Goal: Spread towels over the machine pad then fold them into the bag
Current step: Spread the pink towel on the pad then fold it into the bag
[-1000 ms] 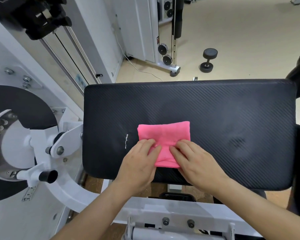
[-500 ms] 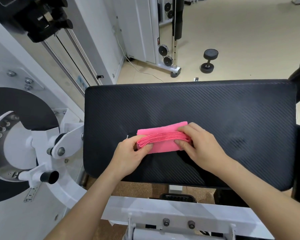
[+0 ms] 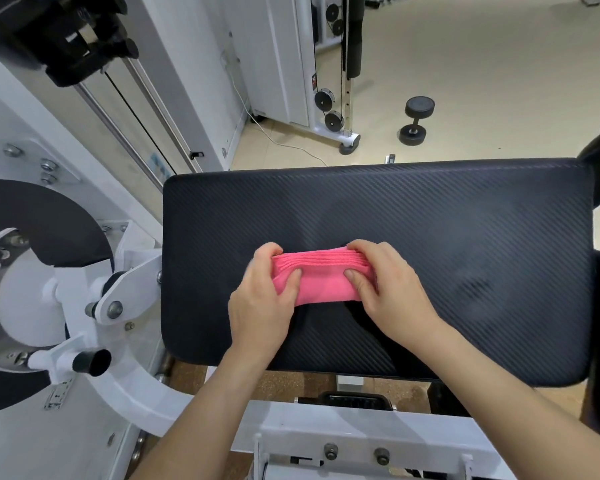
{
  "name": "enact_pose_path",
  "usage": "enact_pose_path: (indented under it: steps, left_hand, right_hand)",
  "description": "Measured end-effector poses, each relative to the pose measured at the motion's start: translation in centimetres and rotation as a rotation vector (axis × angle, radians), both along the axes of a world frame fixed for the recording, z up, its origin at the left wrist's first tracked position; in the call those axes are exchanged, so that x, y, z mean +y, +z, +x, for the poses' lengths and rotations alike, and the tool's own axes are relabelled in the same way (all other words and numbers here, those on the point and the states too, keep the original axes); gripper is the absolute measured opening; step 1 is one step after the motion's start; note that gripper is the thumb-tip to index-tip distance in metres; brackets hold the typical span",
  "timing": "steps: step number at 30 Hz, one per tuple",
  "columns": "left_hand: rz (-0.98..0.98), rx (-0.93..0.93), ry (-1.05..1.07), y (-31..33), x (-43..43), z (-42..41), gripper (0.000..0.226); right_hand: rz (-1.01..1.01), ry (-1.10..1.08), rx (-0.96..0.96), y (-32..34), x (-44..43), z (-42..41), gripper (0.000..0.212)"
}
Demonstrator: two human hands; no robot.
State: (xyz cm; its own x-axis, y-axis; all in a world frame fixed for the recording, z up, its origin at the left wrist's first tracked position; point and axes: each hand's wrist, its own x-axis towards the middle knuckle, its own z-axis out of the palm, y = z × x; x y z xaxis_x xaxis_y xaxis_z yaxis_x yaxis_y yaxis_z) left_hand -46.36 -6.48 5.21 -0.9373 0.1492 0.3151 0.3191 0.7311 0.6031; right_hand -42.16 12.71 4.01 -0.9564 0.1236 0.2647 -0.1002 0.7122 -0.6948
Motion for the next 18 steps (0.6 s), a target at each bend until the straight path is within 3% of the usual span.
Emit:
enact_pose_path:
  steps: [4, 6, 8, 12, 15, 18]
  left_hand:
    - [-0.397, 0.544, -0.139, -0.7, 0.1, -0.6, 0.018]
    - [-0.499, 0.665, -0.282, -0.8, -0.1, -0.8, 0.011]
    - [-0.533, 0.593, -0.406, -0.9, -0.9, -0.8, 0.014]
    - [-0.66, 0.357, -0.47, -1.4, -2.7, -0.2, 0.054]
    - [-0.633, 0.339, -0.41, -1.8, -2.5, -0.5, 0.059]
    - [-0.543, 0.277, -0.343, -1.0, -1.5, -1.9, 0.057]
  right_hand:
    - [-0.093, -0.088, 0.013, 0.5, -0.1, -0.3, 0.034]
    - [-0.097, -0.145, 0.053, 0.9, -0.2, -0.6, 0.035]
    - [0.024, -0.156, 0.103, 0.9, -0.7, -0.6, 0.03]
    - [0.252, -0.151, 0.187, 0.3, -1.2, -0.3, 0.011]
    - [0.333, -0.123, 0.196, 0.0, -0.7, -0.2, 0.029]
    - [0.478, -0.033, 0.072, -0.1, 0.1, 0.3, 0.057]
